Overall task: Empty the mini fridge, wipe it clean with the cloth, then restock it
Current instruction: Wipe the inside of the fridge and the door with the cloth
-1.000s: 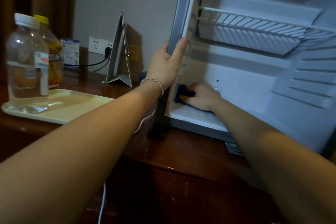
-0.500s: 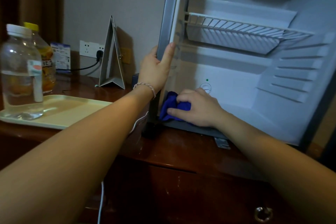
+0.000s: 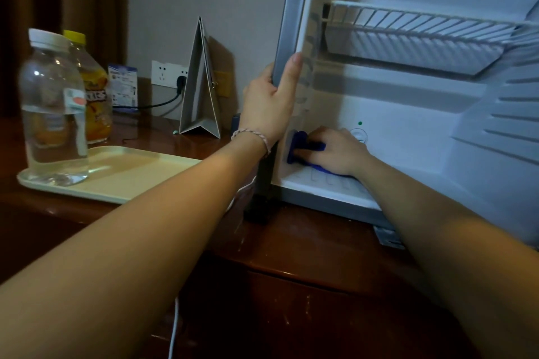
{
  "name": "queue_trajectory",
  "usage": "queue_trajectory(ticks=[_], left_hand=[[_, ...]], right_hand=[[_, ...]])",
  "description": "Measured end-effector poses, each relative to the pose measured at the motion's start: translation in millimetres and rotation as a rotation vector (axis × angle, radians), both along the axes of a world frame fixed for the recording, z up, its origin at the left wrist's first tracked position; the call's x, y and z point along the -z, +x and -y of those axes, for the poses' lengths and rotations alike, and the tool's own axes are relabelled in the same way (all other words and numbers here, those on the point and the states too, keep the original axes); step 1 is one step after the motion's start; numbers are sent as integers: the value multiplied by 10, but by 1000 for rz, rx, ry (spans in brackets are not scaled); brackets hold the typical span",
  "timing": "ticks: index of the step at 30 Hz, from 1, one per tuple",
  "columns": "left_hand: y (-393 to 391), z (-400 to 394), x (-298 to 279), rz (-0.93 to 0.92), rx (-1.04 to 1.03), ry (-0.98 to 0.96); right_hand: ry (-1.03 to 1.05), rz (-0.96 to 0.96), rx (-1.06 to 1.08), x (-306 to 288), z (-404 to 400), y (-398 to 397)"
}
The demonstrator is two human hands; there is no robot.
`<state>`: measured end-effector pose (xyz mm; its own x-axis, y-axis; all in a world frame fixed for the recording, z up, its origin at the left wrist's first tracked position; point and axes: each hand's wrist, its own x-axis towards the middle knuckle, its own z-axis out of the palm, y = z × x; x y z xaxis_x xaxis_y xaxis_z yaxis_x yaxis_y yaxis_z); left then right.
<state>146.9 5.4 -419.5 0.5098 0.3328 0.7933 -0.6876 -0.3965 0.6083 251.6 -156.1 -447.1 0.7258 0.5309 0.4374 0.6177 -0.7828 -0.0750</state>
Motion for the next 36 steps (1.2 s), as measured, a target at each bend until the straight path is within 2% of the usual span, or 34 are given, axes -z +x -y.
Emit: queue_trajectory(ticks=[9, 18, 26, 32, 36], left_hand=[[15, 5, 8, 1, -51, -13], [-71, 53, -1, -16, -55, -62], [-147, 150, 300, -97, -216, -43], [-162, 152, 267, -112, -177, -36], [-171, 140, 276, -110, -157, -40]], right_hand=[[16, -111, 128, -58, -53, 43], [-6, -7, -5, 19, 105, -617], [-29, 14, 35, 69, 403, -1040], [6, -22, 226, 51, 1069, -921], [0, -35, 385, 28, 1202, -900]])
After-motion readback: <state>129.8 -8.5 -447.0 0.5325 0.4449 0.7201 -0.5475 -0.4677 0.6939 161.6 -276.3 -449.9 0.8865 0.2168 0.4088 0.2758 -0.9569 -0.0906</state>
